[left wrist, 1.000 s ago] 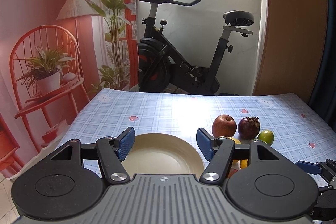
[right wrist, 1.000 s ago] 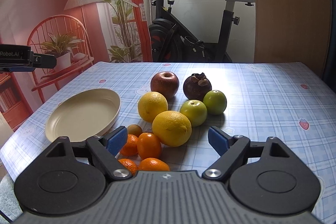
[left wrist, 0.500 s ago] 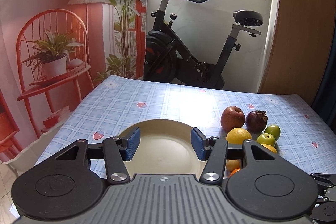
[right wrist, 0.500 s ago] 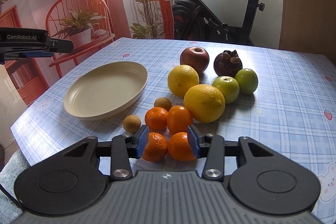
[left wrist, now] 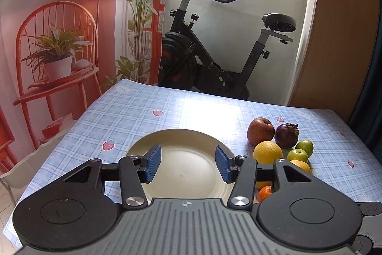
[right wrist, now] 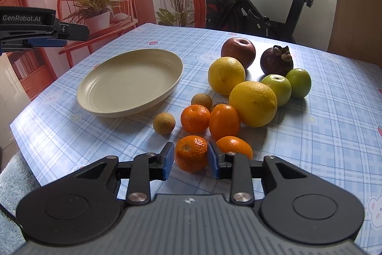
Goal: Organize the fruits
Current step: 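Lower the right gripper onto a small mandarin and close it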
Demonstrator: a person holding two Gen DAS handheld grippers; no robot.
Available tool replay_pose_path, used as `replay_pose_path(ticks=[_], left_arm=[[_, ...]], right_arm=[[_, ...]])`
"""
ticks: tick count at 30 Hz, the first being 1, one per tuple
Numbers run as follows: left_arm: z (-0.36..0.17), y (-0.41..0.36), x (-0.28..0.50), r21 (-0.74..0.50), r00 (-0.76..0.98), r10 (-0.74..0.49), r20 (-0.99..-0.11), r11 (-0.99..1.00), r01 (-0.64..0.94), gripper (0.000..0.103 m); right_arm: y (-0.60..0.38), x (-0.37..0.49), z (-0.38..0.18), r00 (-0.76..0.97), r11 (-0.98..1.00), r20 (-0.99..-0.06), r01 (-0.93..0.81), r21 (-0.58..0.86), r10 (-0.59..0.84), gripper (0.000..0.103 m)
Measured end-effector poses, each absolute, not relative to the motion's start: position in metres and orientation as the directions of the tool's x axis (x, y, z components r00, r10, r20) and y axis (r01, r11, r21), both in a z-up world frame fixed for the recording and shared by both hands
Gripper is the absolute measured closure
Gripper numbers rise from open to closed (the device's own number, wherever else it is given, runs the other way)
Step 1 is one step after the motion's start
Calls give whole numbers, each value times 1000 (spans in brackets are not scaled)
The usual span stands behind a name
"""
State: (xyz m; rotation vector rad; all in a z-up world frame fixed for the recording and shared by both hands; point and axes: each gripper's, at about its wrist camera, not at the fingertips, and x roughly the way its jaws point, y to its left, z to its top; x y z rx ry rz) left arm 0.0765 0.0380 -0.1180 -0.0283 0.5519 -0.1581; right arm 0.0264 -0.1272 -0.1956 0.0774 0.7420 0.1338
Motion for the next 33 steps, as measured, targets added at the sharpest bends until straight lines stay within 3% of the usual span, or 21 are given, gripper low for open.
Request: replay_pose_path(ticks=[33], left_arm=[[-128,34,82,-78,814,-162,-558,987,143,49]], right_arm=[[-119,32,-201,732,989,-666,-126,77,145,57]])
